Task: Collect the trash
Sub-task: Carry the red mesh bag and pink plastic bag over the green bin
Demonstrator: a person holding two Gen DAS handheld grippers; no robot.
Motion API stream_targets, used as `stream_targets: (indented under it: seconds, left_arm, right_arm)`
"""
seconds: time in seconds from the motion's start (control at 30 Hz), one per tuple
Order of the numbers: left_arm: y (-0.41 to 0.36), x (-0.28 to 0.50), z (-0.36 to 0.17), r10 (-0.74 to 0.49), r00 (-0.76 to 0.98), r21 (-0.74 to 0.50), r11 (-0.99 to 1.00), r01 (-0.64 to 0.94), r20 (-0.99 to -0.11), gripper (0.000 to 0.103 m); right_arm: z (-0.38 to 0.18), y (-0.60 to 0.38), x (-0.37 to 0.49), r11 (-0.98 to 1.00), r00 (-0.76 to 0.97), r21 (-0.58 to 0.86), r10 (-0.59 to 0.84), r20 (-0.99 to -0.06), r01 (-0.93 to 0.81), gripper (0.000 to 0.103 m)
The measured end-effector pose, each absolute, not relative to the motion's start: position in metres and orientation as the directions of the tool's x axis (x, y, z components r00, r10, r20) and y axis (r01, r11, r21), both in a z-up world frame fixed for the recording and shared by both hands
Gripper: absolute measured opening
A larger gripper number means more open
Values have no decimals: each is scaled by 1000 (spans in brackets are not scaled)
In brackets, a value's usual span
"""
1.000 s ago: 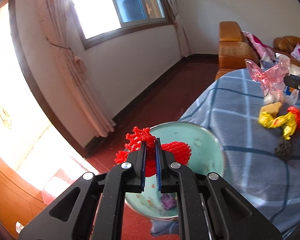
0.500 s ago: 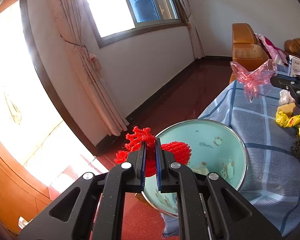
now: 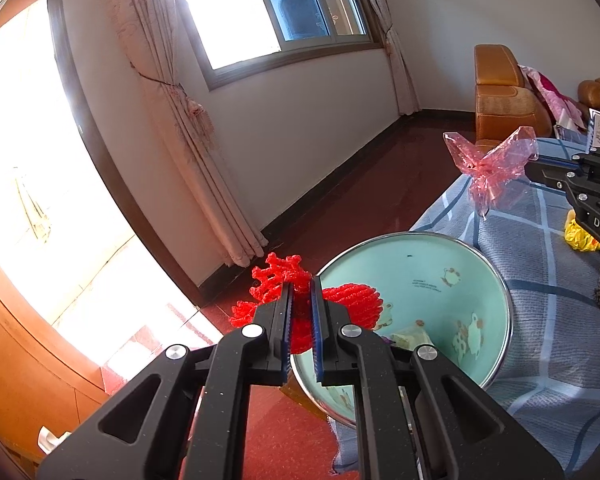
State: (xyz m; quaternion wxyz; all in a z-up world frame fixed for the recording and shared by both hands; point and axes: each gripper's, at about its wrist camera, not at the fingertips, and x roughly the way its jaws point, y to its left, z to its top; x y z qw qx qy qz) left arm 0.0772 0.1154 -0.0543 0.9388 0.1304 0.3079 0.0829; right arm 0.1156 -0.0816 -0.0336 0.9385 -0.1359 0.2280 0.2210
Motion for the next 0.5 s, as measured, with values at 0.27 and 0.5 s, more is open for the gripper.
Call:
stream_targets:
  seconds: [0.27,0.5]
  left_arm:
    - [117,79,-56,243,790,299,951,-80,-562,8]
    - [118,80,-57,244,789,297,951,-83,-564,8]
  right_arm:
    - [-40,-71,114,844,790,-190,358,-498,-502,2]
    - [-42,-67,112,830,783,-207,364,-505,-519,2]
